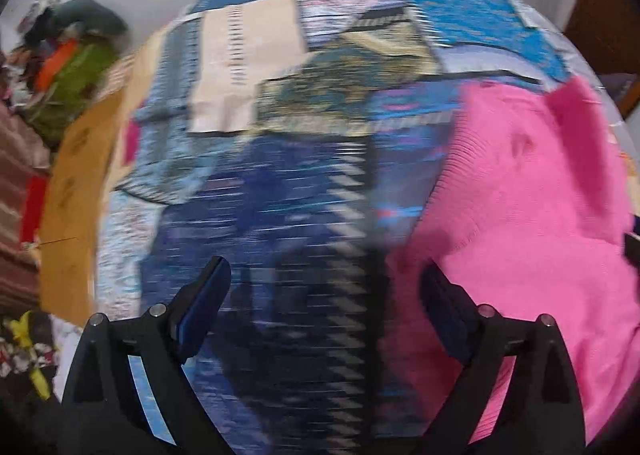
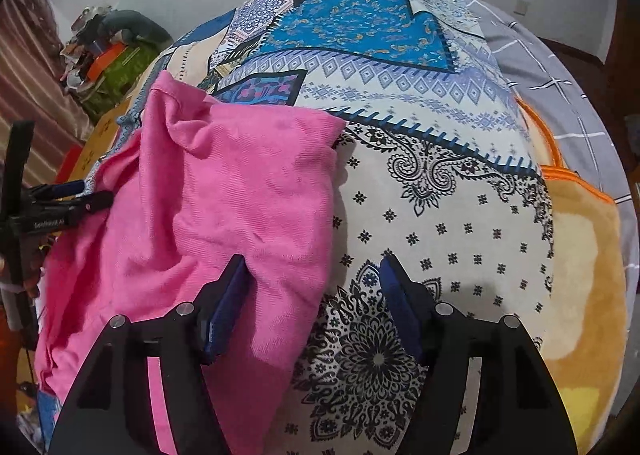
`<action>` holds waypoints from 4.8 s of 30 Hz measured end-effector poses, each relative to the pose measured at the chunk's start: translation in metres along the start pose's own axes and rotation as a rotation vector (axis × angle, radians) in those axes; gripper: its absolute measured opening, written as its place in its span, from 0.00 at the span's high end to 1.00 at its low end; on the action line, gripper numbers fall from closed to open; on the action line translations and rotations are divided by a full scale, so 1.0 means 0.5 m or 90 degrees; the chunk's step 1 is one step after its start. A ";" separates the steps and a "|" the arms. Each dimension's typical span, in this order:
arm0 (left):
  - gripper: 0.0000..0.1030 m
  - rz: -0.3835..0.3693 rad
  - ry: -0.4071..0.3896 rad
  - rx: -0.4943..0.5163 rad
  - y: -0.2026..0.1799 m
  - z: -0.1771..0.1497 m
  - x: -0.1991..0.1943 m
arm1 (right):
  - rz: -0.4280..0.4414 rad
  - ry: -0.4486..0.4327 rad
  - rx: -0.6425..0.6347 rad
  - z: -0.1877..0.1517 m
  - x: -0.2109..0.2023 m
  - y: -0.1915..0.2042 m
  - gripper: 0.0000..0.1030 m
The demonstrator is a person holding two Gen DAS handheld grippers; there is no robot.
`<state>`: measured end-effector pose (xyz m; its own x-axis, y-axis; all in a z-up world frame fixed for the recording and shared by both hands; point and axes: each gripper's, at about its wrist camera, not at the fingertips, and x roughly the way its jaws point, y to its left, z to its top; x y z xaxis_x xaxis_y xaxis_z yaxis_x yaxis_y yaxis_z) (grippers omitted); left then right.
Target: Fold small clothes
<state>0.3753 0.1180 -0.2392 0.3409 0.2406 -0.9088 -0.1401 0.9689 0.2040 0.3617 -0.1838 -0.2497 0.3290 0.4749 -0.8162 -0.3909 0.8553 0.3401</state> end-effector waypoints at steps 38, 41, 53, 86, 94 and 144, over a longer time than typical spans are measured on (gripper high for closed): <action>0.02 -0.088 0.001 0.020 -0.004 -0.261 -0.110 | -0.029 0.067 -0.060 -0.164 -0.103 0.084 0.34; 0.02 -0.050 -0.006 0.050 -0.001 -0.273 -0.114 | -0.031 0.065 -0.067 -0.170 -0.111 0.083 0.34; 0.02 -0.040 -0.038 0.018 0.020 -0.165 -0.119 | -0.044 -0.005 -0.056 -0.077 -0.120 0.067 0.34; 0.92 -0.139 -0.037 -0.027 -0.061 0.095 0.042 | 0.008 -0.065 -0.016 0.076 0.031 0.014 0.90; 0.94 -0.032 -0.078 -0.010 -0.034 0.091 0.023 | -0.042 -0.106 -0.017 0.093 0.006 -0.011 0.92; 0.21 -0.176 -0.005 -0.024 -0.015 -0.260 -0.197 | -0.027 0.004 -0.054 -0.154 -0.183 0.109 0.25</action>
<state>0.2218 0.0796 -0.1987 0.3784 -0.0318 -0.9251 -0.0758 0.9950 -0.0652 0.2442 -0.1965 -0.1924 0.3418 0.4379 -0.8315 -0.4489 0.8534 0.2650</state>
